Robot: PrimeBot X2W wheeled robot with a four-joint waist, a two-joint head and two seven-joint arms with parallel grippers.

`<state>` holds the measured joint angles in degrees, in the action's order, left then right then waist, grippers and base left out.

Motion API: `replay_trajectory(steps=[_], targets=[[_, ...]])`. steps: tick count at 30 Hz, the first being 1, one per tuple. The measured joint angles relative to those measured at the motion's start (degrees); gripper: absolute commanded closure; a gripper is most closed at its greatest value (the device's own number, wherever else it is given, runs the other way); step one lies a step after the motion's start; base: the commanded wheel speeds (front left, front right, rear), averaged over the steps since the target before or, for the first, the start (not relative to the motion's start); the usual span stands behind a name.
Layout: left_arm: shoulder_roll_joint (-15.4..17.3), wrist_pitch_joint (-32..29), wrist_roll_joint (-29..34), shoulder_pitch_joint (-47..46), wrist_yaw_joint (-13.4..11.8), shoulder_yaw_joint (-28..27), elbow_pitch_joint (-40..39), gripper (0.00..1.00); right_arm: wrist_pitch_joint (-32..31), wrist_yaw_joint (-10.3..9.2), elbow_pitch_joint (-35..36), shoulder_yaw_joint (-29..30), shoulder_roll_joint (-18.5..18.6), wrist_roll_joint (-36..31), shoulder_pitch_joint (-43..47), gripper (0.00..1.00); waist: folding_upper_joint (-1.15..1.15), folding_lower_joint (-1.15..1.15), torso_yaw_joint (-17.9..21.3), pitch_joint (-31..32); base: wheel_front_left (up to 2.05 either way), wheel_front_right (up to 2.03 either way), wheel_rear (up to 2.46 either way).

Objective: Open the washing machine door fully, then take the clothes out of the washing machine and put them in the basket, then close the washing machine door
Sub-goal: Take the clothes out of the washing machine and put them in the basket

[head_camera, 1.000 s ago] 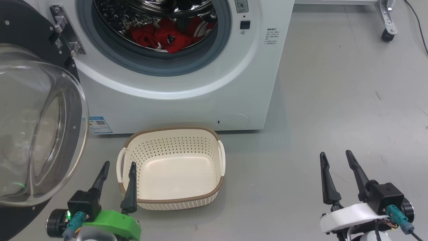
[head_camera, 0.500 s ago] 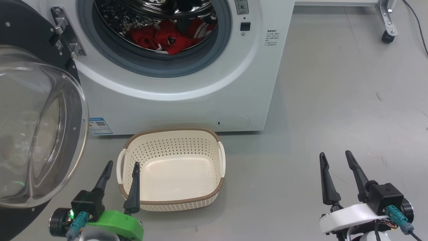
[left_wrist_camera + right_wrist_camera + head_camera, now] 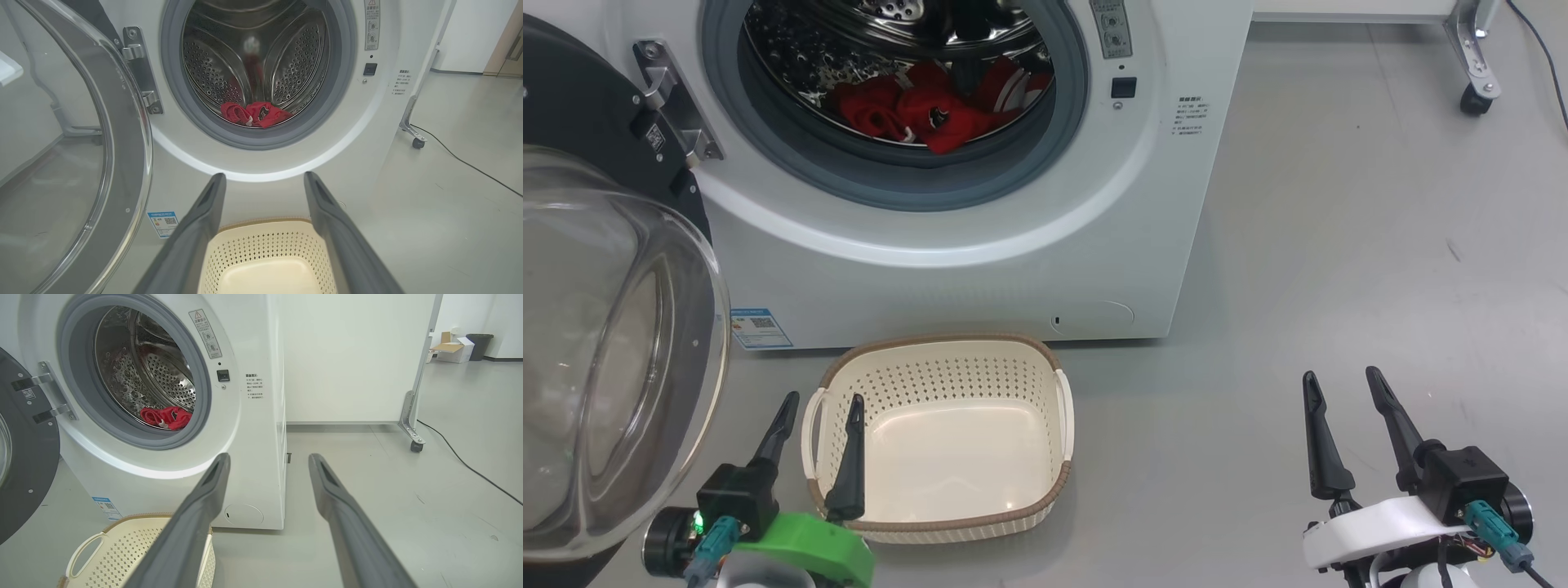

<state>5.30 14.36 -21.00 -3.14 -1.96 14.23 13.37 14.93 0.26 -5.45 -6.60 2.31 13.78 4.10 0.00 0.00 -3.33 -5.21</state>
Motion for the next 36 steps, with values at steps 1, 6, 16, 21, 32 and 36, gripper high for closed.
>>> replay_trajectory(steps=[1, 6, 16, 21, 32, 36], targets=[[0.0, 0.0, 0.0, 0.0, 0.0, 0.0, 0.0, 0.0, 0.0, 0.0, 0.0, 0.0, 0.0, 0.0, 0.0, 0.0, 0.0, 0.0, 0.0, 0.0, 1.12, -1.12, 0.0], [0.0, 0.0, 0.0, 0.0, 0.0, -0.1, 0.0, 0.0, 0.0, 0.0, 0.0, 0.0, 0.0, 0.0, 0.0, 0.0, 0.0, 0.0, 0.0, -0.2, 0.99, -0.99, 0.0], [0.0, 0.0, 0.0, 0.0, 0.0, -0.2, -0.1, 0.0, 0.0, 0.0, 0.0, -0.1, 0.0, 0.2, 0.0, 0.0, 0.0, 0.0, 0.1, -0.6, 0.68, -0.68, 0.0], [0.0, 0.0, 0.0, 0.0, 0.0, -0.2, -0.1, 0.0, 0.0, 0.01, 0.0, -0.1, 0.0, 0.2, 0.0, 0.0, 0.0, 0.0, 0.1, -0.7, 0.36, -0.36, 0.0], [0.0, 0.0, 0.0, -0.1, -0.3, -0.2, 0.0, 0.0, 0.0, 0.01, -0.1, -0.2, 0.0, 0.2, 0.0, 0.0, 0.0, 0.0, 0.2, -0.7, 0.07, -0.07, 0.0], [0.0, 0.0, 0.0, -0.1, -0.3, -0.2, 0.0, 0.0, 0.0, 0.01, -0.2, -0.2, 0.0, 0.2, 0.0, 0.0, 0.0, 0.0, 0.1, -0.7, 0.0, 0.0, 0.0]])
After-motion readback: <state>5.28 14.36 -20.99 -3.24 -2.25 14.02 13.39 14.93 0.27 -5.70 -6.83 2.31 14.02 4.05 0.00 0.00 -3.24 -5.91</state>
